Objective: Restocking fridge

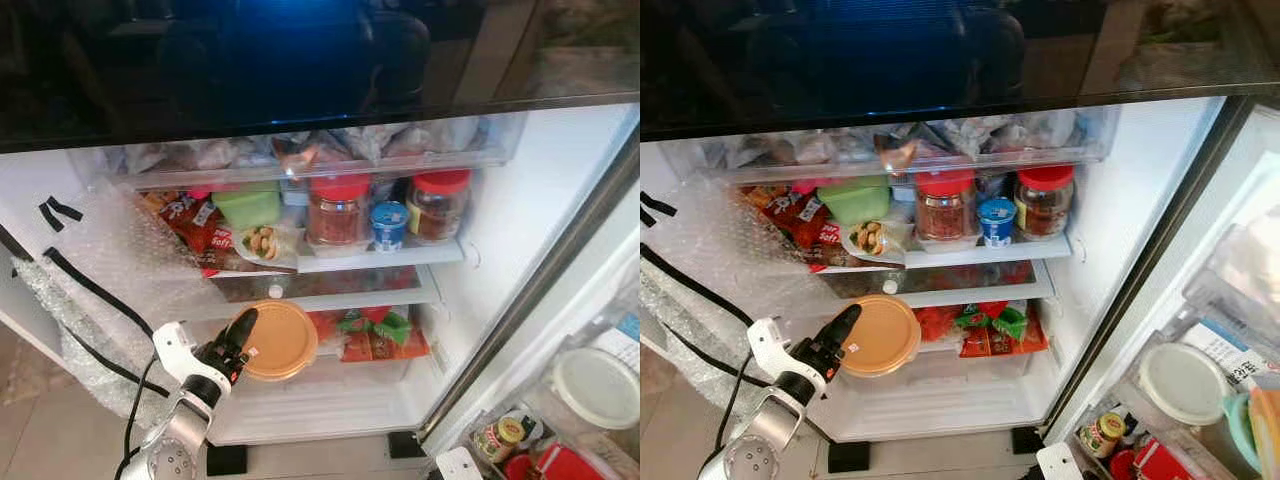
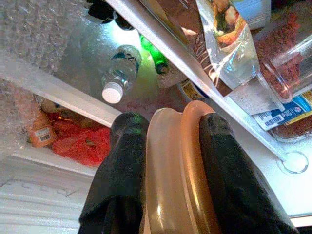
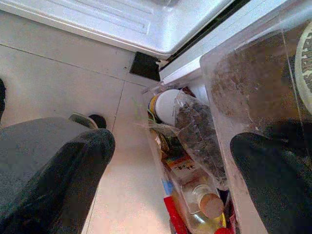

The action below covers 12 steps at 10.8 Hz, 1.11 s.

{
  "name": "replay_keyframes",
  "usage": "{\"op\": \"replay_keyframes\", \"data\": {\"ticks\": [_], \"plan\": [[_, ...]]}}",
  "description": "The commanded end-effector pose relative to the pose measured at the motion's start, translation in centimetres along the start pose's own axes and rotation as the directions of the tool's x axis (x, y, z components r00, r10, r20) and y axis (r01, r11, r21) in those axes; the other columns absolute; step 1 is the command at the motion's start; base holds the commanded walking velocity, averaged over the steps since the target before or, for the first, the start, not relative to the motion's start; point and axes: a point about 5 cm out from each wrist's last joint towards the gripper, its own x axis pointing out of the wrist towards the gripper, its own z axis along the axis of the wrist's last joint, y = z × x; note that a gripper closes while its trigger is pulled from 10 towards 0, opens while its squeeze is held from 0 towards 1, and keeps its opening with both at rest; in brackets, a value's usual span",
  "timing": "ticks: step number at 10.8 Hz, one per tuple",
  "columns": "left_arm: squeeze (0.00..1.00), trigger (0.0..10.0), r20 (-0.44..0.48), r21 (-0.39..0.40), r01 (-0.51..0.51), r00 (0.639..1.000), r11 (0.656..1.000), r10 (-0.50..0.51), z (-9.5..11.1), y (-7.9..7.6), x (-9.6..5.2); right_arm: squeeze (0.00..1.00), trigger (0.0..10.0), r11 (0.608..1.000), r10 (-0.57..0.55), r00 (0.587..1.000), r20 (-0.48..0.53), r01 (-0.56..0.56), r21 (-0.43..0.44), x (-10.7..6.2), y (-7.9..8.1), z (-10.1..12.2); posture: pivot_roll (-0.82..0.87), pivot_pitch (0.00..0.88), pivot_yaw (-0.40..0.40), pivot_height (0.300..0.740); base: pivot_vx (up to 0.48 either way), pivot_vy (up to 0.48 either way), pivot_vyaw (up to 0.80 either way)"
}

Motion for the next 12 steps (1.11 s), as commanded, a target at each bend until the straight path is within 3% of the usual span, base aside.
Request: {"op": "replay_keyframes", "data": {"ticks": [1, 7, 12], "plan": [[0.0, 10.0, 0.022, -0.015, 0.007, 1.0, 1.0, -0.007, 0.2, -0.1, 0.1, 0.0, 10.0, 1.0, 0.002, 1.0, 0.001, -0.002, 0.006, 0.0, 0.2, 0.0, -0.1, 0.015, 0.042, 0.74, 0.0, 0.0, 0.0], [0.0, 10.0, 0.028, -0.045, 0.019, 0.999, 0.999, -0.017, 0.0, -0.7, 0.3, 0.0, 10.0, 1.0, -0.019, 1.0, 0.009, 0.02, -0.007, 0.1, 0.1, 0.5, -0.1, 0.033, 0.037, 0.74, 0.0, 0.0, 0.0], [0.0, 10.0, 0.028, -0.037, 0.025, 0.999, 0.999, -0.024, 0.1, -0.8, 0.5, 0.0, 10.0, 1.0, -0.017, 0.999, 0.039, 0.017, -0.005, 0.2, -0.1, 1.1, -0.1, 0.033, 0.037, 0.686, 0.0, 0.0, 0.0]]}}
